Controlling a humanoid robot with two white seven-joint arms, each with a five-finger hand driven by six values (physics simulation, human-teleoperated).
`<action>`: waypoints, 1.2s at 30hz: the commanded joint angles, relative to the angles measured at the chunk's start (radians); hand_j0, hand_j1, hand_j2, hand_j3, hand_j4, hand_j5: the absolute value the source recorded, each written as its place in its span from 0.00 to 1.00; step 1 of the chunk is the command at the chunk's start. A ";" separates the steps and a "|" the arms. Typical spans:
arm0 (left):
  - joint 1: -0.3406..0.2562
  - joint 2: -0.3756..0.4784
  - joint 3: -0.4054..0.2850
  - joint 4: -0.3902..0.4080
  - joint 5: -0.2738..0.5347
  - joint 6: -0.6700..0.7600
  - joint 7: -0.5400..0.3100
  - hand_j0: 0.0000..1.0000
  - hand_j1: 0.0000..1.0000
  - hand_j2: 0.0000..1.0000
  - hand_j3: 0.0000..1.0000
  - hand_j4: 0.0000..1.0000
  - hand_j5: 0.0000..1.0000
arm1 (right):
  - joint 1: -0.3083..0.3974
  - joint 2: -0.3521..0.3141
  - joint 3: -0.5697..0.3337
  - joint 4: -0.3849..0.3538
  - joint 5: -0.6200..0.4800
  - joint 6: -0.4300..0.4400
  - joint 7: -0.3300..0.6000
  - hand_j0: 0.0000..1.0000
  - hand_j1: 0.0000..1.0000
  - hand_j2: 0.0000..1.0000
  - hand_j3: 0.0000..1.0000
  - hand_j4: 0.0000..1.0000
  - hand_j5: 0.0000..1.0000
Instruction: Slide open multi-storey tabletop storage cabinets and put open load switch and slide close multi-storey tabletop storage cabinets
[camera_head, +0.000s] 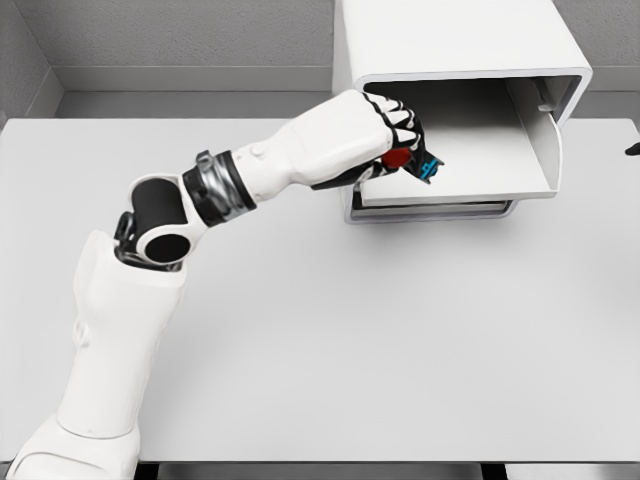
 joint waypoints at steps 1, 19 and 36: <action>-0.002 0.000 -0.019 0.004 0.000 0.003 0.001 0.38 0.38 0.38 0.38 0.38 0.38 | 0.002 0.000 -0.001 0.000 -0.007 0.001 -0.001 0.68 0.68 0.68 0.68 0.68 0.68; -0.150 0.000 -0.127 0.136 -0.001 0.003 0.001 0.38 0.38 0.38 0.38 0.38 0.38 | 0.100 0.067 0.007 -0.074 0.079 0.001 -0.001 0.69 0.69 0.69 0.69 0.69 0.69; -0.178 0.000 -0.179 0.146 -0.117 0.003 0.001 0.37 0.37 0.37 0.37 0.37 0.37 | 0.138 0.067 0.005 -0.077 0.077 0.001 -0.001 0.71 0.71 0.71 0.71 0.71 0.71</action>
